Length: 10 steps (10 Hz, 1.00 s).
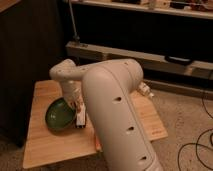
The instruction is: Drag the ceramic bowl in a circle
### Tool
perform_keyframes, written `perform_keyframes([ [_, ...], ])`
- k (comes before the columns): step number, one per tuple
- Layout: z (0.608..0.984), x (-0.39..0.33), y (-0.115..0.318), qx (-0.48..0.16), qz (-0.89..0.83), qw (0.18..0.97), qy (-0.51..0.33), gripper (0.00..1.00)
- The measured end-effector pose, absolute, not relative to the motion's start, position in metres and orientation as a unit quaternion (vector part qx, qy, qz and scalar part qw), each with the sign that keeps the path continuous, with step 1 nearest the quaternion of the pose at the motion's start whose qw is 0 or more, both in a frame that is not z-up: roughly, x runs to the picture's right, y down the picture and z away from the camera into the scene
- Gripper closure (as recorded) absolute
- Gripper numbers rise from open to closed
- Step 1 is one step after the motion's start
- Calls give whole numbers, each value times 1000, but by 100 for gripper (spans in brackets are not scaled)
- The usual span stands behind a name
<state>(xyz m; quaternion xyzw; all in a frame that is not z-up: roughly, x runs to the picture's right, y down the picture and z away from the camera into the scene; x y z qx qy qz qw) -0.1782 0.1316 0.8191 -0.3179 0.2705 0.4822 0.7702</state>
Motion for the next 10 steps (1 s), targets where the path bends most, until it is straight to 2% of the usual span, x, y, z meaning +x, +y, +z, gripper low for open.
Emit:
perform_keyframes([
  [3,786,-188,181,-340,445,779,283,100],
  [5,783,-211,199,-359,436,779,271,100],
  [8,819,-260,200,-383,437,774,250,100],
  [10,846,-272,186,-388,454,767,236,100],
])
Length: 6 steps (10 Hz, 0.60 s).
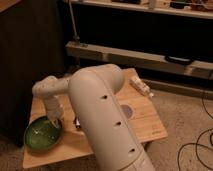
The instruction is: Drag the ceramic bowl in a circle
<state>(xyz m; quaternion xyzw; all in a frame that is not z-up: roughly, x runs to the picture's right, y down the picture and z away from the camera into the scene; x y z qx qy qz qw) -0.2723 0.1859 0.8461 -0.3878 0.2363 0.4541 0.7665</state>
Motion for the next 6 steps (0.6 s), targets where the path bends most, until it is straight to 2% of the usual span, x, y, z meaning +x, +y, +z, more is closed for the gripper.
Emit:
perform_keyframes([
  [6,843,-270,185,-386,451,767,241,100],
])
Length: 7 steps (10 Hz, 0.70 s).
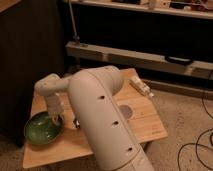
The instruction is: Drag the ceramic bowl in a circle
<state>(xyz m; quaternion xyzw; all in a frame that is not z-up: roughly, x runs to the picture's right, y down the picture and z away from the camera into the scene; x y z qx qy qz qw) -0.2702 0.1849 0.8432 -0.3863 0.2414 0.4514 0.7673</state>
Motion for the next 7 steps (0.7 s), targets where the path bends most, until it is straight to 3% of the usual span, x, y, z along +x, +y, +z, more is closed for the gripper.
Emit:
perform_keyframes([
  [6,844,-269,184,-386,452,767,242,100],
  [7,844,-269,184,-386,453,767,242,95],
])
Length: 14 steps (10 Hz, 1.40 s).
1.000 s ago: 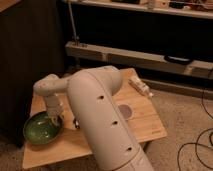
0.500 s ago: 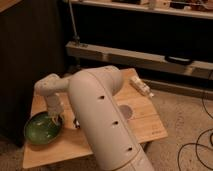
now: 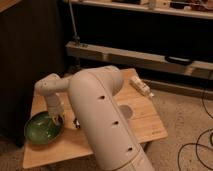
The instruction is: Drag the ceramic bowl in a circle
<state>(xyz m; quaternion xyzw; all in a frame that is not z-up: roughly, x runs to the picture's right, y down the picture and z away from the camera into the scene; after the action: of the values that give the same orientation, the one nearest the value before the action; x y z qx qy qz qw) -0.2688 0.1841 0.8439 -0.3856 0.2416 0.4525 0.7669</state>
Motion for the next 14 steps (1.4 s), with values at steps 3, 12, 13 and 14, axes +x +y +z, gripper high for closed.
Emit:
perform_keyframes([
  [3,844,-269,184,-386,453,767,242,65],
  [12,817,-287,154,-391,462,775,182,20],
  [13,797,-297,136,-395,465,777,156,20],
  [14,785,-302,124,-396,467,778,142,20],
])
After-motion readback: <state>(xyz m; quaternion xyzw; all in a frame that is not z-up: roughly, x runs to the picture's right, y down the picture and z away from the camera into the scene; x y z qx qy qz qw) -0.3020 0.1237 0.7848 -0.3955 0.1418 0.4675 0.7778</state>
